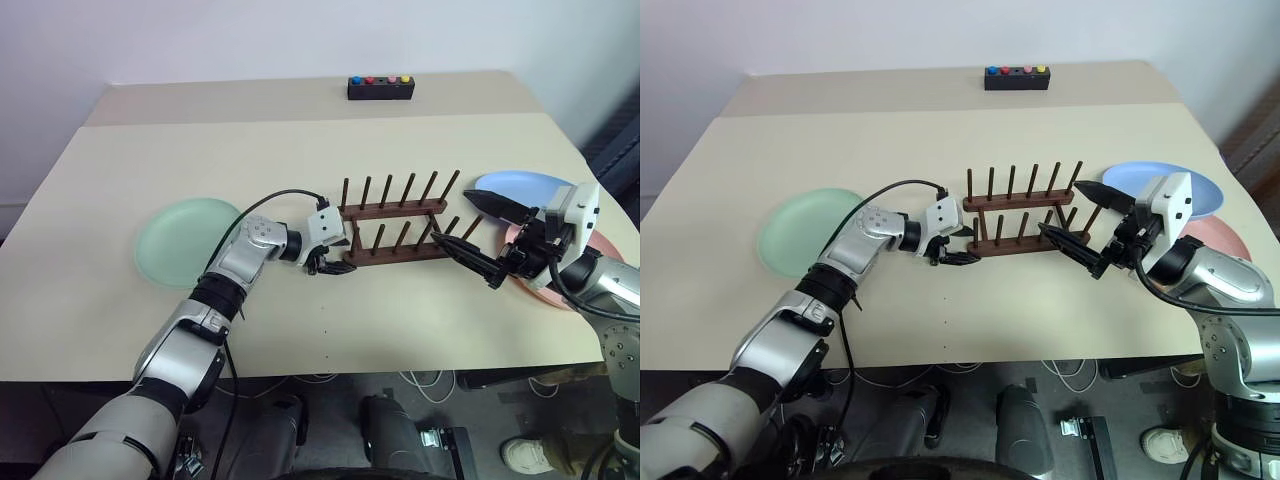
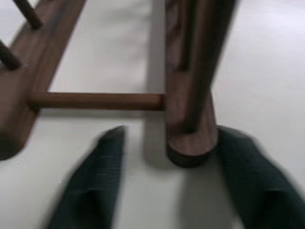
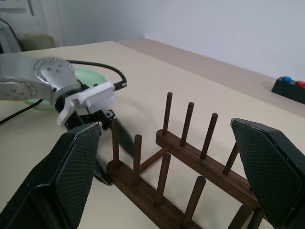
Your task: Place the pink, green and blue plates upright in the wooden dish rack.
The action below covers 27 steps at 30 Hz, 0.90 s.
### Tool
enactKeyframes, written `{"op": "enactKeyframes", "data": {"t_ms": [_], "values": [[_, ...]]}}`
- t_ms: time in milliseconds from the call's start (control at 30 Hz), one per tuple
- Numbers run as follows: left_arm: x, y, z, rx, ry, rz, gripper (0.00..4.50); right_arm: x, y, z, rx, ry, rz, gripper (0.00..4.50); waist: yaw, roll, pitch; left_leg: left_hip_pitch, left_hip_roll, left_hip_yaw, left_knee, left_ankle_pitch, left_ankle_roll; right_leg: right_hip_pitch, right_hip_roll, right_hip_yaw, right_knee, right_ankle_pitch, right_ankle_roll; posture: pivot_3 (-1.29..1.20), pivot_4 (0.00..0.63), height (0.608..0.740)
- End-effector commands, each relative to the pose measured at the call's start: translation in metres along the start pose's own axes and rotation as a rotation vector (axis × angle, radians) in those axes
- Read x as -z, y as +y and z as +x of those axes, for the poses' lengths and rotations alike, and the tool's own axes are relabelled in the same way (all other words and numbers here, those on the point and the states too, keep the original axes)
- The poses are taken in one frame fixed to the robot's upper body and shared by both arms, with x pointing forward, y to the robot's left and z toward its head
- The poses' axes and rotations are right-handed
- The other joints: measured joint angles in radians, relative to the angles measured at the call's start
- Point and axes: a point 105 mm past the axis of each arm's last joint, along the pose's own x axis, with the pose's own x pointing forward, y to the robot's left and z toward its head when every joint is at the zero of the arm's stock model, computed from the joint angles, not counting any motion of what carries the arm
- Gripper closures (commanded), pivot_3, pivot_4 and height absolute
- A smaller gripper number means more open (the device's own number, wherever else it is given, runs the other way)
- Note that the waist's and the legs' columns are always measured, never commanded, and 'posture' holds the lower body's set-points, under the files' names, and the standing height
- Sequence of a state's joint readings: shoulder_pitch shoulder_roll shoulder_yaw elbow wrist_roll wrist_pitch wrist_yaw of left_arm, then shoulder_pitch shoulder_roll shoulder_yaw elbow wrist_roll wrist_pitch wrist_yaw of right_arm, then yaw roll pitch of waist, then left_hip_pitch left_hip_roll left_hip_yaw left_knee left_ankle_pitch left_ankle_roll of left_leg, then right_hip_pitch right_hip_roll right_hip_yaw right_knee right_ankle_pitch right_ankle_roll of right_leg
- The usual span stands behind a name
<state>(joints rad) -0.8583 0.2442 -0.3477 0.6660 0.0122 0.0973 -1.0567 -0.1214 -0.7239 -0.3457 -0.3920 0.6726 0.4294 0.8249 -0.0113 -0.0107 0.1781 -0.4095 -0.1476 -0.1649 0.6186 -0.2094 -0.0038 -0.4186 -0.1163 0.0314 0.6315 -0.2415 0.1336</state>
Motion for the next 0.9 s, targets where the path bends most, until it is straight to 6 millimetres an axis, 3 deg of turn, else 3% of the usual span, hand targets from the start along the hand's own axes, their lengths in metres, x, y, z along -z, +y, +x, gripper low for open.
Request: {"op": "enactKeyframes", "data": {"t_ms": [33, 133, 300, 367, 433, 500, 600, 700, 767, 900], "values": [[-0.009, 0.005, -0.005, -0.022, -0.016, 0.015, 0.08, -0.015, 0.003, -0.001, -0.006, -0.035, -0.048, 0.00, 0.000, 0.000, 0.000, 0.000, 0.000, 0.000, 0.000, 0.000, 0.000, 0.000, 0.000, 0.000, 0.000, 0.000, 0.000, 0.00, 0.150, 0.740], [-0.018, -0.001, -0.018, 0.049, -0.039, -0.011, 0.08, -0.014, 0.003, 0.000, -0.015, -0.035, -0.040, 0.00, -0.002, 0.000, 0.000, 0.000, 0.000, 0.000, 0.000, 0.000, 0.000, 0.000, 0.000, 0.000, 0.000, 0.000, 0.000, 0.00, 0.150, 0.740], [-0.032, -0.004, -0.058, 0.062, -0.046, -0.053, 0.08, -0.010, 0.005, -0.005, -0.027, -0.013, -0.021, 0.00, -0.003, 0.000, 0.000, 0.000, 0.000, 0.000, 0.000, 0.000, 0.000, 0.000, 0.001, 0.000, 0.001, 0.000, 0.000, 0.00, 0.150, 0.740], [-0.035, -0.004, -0.083, 0.066, -0.035, -0.104, 0.08, -0.007, 0.007, -0.007, -0.034, -0.004, 0.002, 0.00, -0.002, 0.000, 0.000, 0.000, 0.000, 0.000, 0.000, 0.000, 0.000, 0.000, 0.000, 0.000, 0.001, 0.000, 0.000, 0.00, 0.150, 0.740], [-0.039, -0.016, -0.105, 0.147, -0.043, -0.236, 0.58, -0.002, 0.008, -0.009, -0.035, 0.014, 0.032, 0.52, -0.004, 0.000, 0.000, 0.000, 0.000, 0.000, 0.000, 0.000, 0.000, 0.000, 0.000, 0.000, 0.001, 0.000, 0.000, 0.00, 0.150, 0.740], [-0.049, -0.026, -0.114, 0.177, -0.085, -0.209, 1.30, 0.010, 0.012, -0.014, -0.060, 0.074, 0.076, 1.25, -0.003, 0.001, 0.000, 0.000, 0.001, 0.000, 0.000, 0.000, 0.000, -0.001, 0.001, 0.000, 0.001, 0.000, 0.000, 0.00, 0.150, 0.740], [-0.059, -0.047, -0.109, 0.261, -0.137, -0.228, 2.82, 0.033, 0.021, -0.022, -0.104, 0.202, 0.076, 2.74, 0.009, 0.001, 0.000, 0.000, 0.001, -0.001, 0.000, 0.000, 0.000, 0.001, 0.000, -0.001, -0.001, 0.000, 0.000, 0.00, 0.150, 0.740], [-0.056, -0.061, -0.087, 0.284, -0.152, -0.245, 4.26, 0.052, 0.016, -0.024, -0.079, 0.288, 0.041, 4.22, 0.014, 0.001, -0.001, 0.000, 0.000, -0.001, 0.003, -0.001, 0.001, 0.003, 0.000, -0.001, -0.001, 0.000, 0.000, 0.00, 0.150, 0.740], [-0.037, -0.069, -0.054, 0.237, -0.127, -0.255, 4.45, 0.069, 0.003, -0.025, -0.014, 0.353, -0.031, 4.43, 0.016, 0.001, -0.001, 0.001, 0.000, -0.001, 0.004, -0.001, 0.001, 0.004, 0.000, -0.001, -0.001, 0.000, 0.000, 0.00, 0.150, 0.740], [-0.028, -0.067, -0.027, 0.147, -0.117, -0.257, 4.45, 0.074, -0.007, -0.022, 0.045, 0.353, -0.052, 4.43, 0.017, 0.001, -0.001, 0.003, 0.000, 0.000, 0.004, -0.001, 0.002, 0.006, -0.001, -0.001, -0.002, 0.000, 0.000, 0.00, 0.150, 0.740]]}}
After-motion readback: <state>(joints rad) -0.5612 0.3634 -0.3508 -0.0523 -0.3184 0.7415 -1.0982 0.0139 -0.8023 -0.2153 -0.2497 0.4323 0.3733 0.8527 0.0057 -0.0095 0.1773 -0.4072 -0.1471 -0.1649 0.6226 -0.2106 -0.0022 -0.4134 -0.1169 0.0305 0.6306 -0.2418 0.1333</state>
